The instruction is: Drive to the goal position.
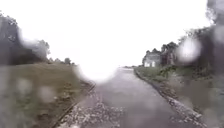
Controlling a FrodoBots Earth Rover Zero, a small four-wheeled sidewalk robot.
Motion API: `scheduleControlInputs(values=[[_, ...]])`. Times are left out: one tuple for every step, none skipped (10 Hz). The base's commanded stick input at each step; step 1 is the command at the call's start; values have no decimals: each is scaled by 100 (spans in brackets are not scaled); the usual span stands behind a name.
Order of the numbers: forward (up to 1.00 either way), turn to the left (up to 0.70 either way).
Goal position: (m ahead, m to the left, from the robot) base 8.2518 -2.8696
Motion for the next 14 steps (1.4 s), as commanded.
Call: scheduleControlInputs(values=[[85, 0], [85, 0], [85, 0], [85, 0], [85, 0], [85, 0], [85, 0], [85, 0], [85, 0], [85, -32], [85, -33], [85, -34], [85, -34], [85, -34]])
